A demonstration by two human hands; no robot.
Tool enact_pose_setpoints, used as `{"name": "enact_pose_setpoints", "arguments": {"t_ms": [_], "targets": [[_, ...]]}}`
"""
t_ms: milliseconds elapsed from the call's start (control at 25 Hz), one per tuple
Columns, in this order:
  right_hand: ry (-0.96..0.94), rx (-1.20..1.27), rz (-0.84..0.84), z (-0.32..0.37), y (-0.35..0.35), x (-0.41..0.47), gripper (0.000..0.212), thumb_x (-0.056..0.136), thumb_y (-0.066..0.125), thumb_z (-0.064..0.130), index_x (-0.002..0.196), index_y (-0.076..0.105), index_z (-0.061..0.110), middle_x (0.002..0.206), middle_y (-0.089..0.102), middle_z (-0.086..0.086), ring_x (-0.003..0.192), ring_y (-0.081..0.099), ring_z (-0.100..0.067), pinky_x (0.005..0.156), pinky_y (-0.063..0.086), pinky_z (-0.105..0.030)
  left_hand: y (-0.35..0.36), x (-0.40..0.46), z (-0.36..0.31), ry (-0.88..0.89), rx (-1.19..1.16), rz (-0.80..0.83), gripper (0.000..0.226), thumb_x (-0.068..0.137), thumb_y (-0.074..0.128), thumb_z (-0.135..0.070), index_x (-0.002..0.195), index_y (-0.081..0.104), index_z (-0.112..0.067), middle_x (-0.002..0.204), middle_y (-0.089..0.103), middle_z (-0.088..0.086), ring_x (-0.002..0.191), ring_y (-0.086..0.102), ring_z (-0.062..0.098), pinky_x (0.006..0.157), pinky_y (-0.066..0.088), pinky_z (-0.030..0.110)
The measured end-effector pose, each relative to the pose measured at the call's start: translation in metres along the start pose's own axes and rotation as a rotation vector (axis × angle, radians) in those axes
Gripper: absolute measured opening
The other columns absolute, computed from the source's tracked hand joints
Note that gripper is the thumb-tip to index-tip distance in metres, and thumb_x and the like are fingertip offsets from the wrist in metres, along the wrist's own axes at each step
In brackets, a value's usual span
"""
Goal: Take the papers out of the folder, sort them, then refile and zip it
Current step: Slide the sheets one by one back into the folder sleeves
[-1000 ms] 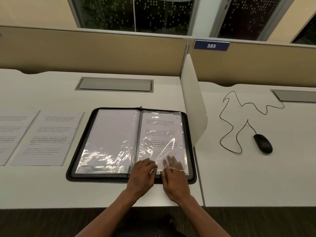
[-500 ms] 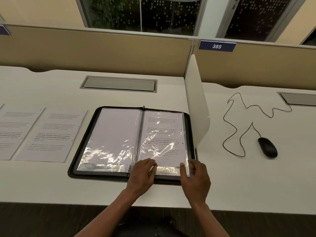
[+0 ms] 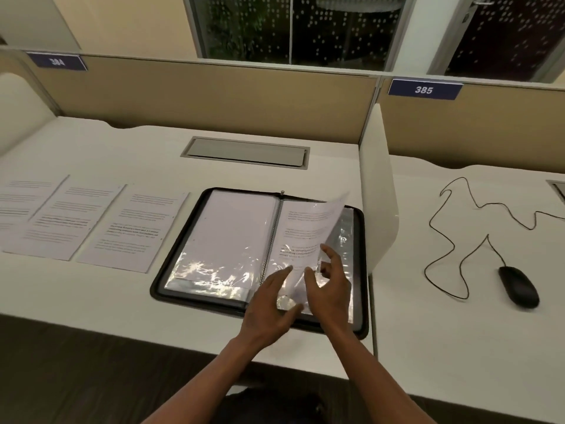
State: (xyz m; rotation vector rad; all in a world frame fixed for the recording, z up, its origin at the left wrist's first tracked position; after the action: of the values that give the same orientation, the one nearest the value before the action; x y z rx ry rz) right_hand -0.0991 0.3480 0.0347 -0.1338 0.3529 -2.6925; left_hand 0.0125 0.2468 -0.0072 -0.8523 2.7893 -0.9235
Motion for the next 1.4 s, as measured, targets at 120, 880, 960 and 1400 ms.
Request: {"name": "enact_pose_setpoints", "arguments": {"t_ms": [120, 880, 960, 1400], "targets": [[-0.132, 0.03, 0.171, 0.027, 0.026, 0.001, 0.058, 0.094, 0.069, 0.018, 0.144, 0.043, 0.031, 0.11, 0.066, 0.02, 0.103, 0.065, 0.001, 0.088, 0.052, -0.011, -0.017, 0.013, -0.016, -0.06, -0.068, -0.175, 0.063, 0.088, 0.074, -0.034, 0.145, 0.047, -0.029, 0.136, 0.059, -0.016, 0.12, 0.056, -0.004, 0.096, 0.046, 0.012], [-0.426, -0.738, 0.409, -0.03, 0.191, -0.008, 0.038, 0.092, 0.06, 0.05, 0.105, 0.071, 0.015, 0.123, 0.065, -0.011, 0.123, 0.055, -0.033, 0.102, 0.048, -0.048, -0.186, -0.003, 0.131, -0.386, -0.209, -0.407, 0.058, 0.088, 0.071, -0.014, 0.139, 0.05, -0.034, 0.096, 0.069, -0.011, 0.071, 0.072, 0.008, 0.068, 0.062, 0.036], [-0.423, -0.778, 0.322, -0.019, 0.209, 0.003, 0.026, 0.087, 0.07, 0.045, 0.088, 0.07, 0.018, 0.1, 0.067, -0.004, 0.101, 0.061, -0.027, 0.087, 0.05, -0.043, -0.201, -0.003, 0.148, -0.32, -0.085, -0.294, 0.046, 0.084, 0.075, -0.029, 0.128, 0.06, -0.034, 0.083, 0.068, -0.015, 0.065, 0.067, 0.002, 0.067, 0.059, 0.027], [-0.339, -0.727, 0.419, 0.038, 0.357, 0.051, 0.071, 0.092, 0.059, 0.055, 0.15, 0.041, 0.018, 0.155, 0.041, -0.012, 0.143, 0.038, -0.03, 0.115, 0.033, -0.047, -0.295, 0.041, 0.231, -0.151, 0.221, -0.215, 0.049, 0.089, 0.065, -0.044, 0.134, 0.058, -0.025, 0.116, 0.066, -0.008, 0.103, 0.061, 0.004, 0.093, 0.053, 0.03]]}}
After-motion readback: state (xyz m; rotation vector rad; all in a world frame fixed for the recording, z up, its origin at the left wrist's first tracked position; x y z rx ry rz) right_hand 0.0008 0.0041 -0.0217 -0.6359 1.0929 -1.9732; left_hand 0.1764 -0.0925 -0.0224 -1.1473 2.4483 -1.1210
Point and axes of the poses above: each hand's wrist, its own x-axis towards the middle knuckle, its own y-axis out of the palm, z = x × y, the point moved 2 cm from there along x, towards the middle knuckle
